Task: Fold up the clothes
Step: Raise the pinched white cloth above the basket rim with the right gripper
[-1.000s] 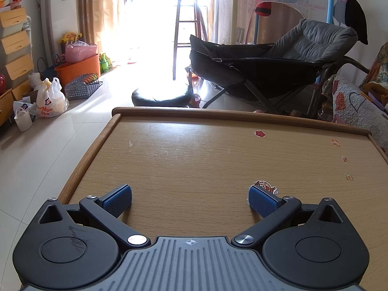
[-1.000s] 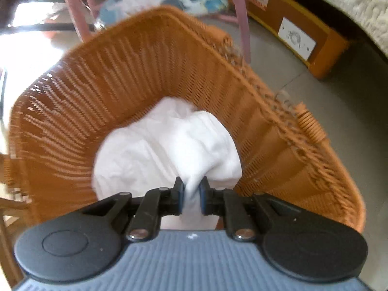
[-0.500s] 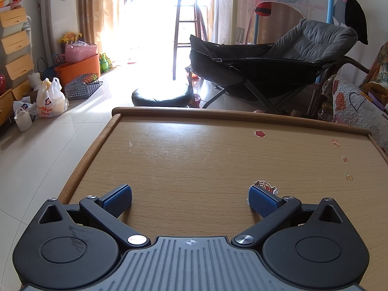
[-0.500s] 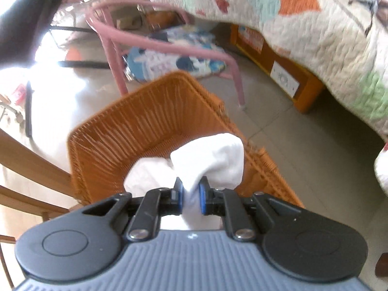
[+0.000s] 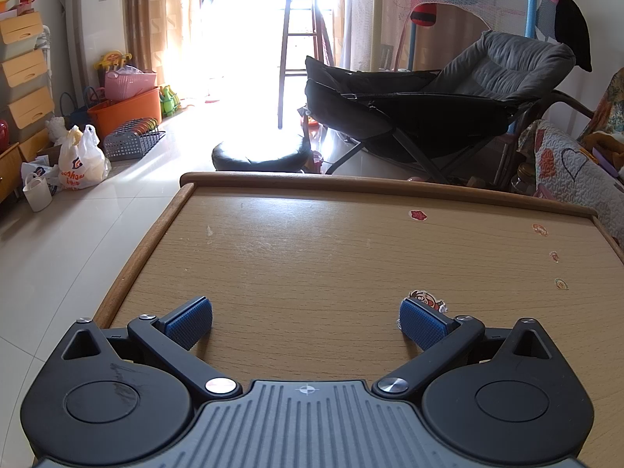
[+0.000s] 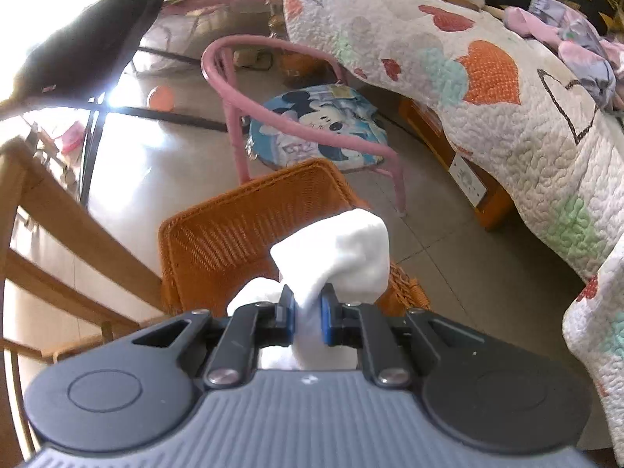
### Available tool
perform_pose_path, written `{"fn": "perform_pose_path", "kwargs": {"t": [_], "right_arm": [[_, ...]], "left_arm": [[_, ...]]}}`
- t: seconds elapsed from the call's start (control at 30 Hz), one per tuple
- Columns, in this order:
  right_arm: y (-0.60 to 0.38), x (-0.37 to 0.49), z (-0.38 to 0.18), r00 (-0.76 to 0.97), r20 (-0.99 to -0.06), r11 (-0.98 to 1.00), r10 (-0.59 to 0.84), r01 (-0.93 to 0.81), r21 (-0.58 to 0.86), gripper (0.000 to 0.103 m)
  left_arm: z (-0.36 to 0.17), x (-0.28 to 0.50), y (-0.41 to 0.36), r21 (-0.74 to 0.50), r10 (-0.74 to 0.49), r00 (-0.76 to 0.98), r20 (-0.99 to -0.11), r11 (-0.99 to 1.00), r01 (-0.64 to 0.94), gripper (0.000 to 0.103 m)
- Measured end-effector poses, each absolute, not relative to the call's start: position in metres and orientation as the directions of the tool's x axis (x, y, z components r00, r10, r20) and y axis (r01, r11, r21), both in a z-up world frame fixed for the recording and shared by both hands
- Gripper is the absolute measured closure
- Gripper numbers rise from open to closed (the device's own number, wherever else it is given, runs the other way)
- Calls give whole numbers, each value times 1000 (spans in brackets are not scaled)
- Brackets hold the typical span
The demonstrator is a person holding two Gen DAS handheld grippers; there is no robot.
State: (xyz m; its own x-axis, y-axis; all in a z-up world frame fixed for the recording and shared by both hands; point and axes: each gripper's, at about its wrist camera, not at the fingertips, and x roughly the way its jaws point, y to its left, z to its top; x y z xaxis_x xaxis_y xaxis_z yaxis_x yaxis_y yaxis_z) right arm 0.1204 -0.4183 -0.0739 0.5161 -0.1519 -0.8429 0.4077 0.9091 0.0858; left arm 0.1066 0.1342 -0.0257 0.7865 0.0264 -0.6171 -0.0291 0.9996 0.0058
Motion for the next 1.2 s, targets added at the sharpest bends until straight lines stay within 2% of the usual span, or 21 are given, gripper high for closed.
{"fn": "perform_pose_path", "kwargs": {"t": [0.33,0.9,1.0,1.2], "right_arm": [[-419,111,-54,528,-842,908,-109,398,132,89],[-408,103,30,635,-770,954,-59,264,144,89],[-406,108,27,623,-781,959,-46,246,140,89],[-406,129,-35,530,-847,950,-34,280,137,89]], "left_arm": [[-26,107,135,6,26,787,-617,1000,-29,0],[-26,107,134,6,27,786,-617,1000,-29,0],[-26,107,134,6,27,787,-617,1000,-29,0],[-26,107,135,6,27,787,-617,1000,-29,0]]}}
